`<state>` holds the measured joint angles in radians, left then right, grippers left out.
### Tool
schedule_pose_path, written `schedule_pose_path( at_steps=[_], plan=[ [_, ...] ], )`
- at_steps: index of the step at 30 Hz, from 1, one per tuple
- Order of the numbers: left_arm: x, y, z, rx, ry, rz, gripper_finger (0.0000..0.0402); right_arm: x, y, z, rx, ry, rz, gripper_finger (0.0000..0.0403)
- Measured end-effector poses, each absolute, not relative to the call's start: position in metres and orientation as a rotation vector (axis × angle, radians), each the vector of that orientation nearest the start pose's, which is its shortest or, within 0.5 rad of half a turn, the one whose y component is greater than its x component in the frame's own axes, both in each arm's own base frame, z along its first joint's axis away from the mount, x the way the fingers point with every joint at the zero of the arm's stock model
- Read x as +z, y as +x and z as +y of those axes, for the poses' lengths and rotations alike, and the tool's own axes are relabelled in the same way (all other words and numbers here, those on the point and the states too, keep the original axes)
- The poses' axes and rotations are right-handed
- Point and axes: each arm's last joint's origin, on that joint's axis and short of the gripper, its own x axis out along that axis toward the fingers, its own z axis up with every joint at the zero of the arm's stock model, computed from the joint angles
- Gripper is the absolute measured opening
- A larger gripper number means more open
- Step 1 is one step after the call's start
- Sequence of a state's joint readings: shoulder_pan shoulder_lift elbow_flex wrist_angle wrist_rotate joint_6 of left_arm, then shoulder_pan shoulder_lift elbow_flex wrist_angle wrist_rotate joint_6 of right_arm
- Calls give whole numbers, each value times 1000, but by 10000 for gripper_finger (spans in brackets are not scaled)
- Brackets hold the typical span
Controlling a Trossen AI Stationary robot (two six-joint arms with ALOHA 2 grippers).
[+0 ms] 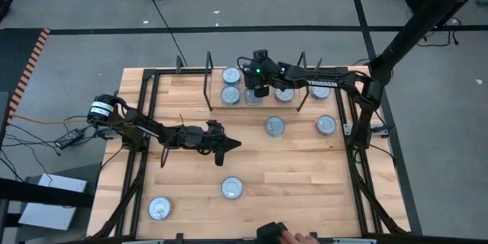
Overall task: Stack canned seafood by type on shelf
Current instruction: Stack the blue tuna can on top of the blue tuna can on the shelf
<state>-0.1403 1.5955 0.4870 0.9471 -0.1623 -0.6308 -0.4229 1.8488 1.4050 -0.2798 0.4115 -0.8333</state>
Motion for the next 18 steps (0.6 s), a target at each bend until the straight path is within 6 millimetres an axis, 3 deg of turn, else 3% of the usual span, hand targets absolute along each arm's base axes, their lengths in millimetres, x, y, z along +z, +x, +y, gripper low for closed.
schedule_pose_path(
  at_steps=[18],
  plan=[
    [159, 282, -35, 71, -604, 150, 3, 242, 357, -202, -403, -678, 1028, 152]
  ],
)
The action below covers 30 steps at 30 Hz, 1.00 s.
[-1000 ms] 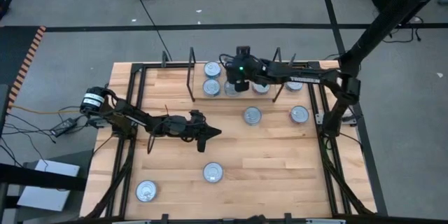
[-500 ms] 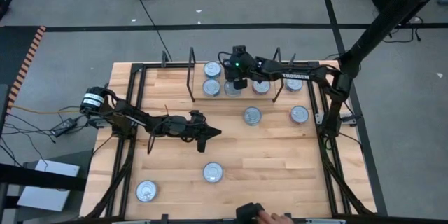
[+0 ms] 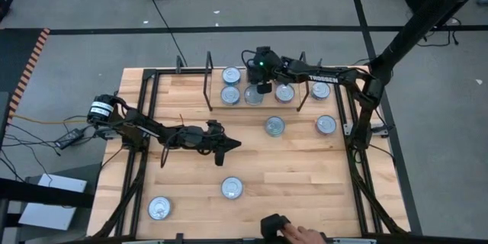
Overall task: Stack canned seafood by type on shelf
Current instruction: Stack the blue tuna can on top of the blue tuna can on the shelf
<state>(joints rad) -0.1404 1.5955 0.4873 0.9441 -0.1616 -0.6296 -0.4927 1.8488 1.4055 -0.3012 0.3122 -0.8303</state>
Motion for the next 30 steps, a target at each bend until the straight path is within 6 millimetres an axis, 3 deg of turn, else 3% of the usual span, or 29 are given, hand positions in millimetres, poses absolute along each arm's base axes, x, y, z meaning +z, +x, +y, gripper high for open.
schedule_pose_path(
  at_steps=[21, 30],
  plan=[
    [159, 283, -36, 54, -607, 155, 3, 226, 350, -201, -341, -651, 1037, 152],
    [159, 283, -36, 49, -610, 157, 3, 221, 350, -199, -305, -633, 1046, 221]
  ],
)
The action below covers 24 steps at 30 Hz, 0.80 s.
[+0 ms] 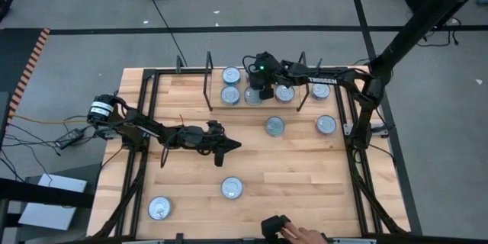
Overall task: Stack canned seafood by type on shelf
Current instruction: Stack the blue tuna can on top of the blue tuna can on the shelf, then stack the red tuna can on top of the red tuna can on the shelf
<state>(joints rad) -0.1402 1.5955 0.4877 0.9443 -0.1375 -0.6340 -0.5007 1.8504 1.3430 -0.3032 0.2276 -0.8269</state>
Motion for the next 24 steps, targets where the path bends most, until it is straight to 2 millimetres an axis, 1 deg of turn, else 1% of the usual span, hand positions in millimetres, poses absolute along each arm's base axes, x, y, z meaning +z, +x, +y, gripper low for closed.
schedule_pose_path(
  at_steps=[8, 15, 18, 20, 24],
  plan=[
    [159, 282, -39, 24, -616, 165, 3, 223, 351, -198, -293, -623, 1023, 219],
    [159, 282, -40, 23, -616, 167, 3, 223, 351, -196, -296, -621, 1035, 218],
    [159, 282, -40, 23, -616, 167, 3, 231, 351, -192, -283, -611, 1050, 209],
    [159, 282, -40, 24, -613, 171, 3, 242, 353, -187, -279, -593, 1054, 196],
    [158, 282, -40, 23, -610, 183, 3, 267, 354, -173, -300, -493, 1049, 147]
  ],
)
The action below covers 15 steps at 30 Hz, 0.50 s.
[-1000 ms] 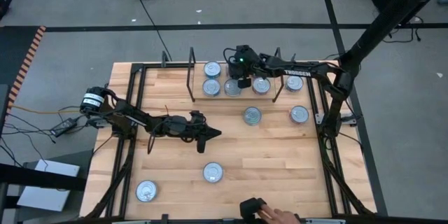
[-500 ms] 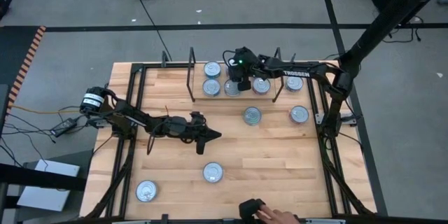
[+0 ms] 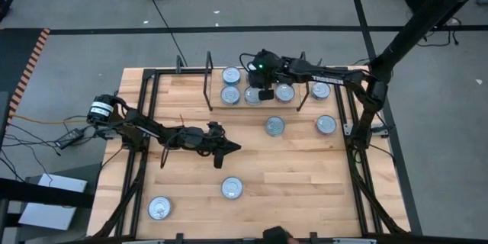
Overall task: Stack canned seafood by type on shelf
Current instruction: Stack the red tuna can on top of the red tuna can on the shelf
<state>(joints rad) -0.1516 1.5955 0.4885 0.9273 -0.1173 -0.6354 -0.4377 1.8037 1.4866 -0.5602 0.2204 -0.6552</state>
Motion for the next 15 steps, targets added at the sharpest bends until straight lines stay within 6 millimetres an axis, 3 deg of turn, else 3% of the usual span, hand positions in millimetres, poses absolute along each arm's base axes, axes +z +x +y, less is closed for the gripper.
schedule_pose_path(
  at_steps=[4, 6, 8, 11, 15],
  plan=[
    [157, 282, -40, 9, -573, 191, 3, 290, 352, -148, -271, -275, 915, 72],
    [157, 282, -40, -3, -551, 194, 3, 294, 355, -134, -222, -169, 838, 28],
    [157, 282, -40, -6, -530, 195, 3, 294, 358, -120, -190, -107, 769, 10],
    [157, 282, -39, -31, -503, 201, 3, 285, 364, -99, -186, -38, 664, 13],
    [157, 282, -37, -100, -491, 219, 3, 253, 367, -70, -212, 62, 565, 5]
  ],
)
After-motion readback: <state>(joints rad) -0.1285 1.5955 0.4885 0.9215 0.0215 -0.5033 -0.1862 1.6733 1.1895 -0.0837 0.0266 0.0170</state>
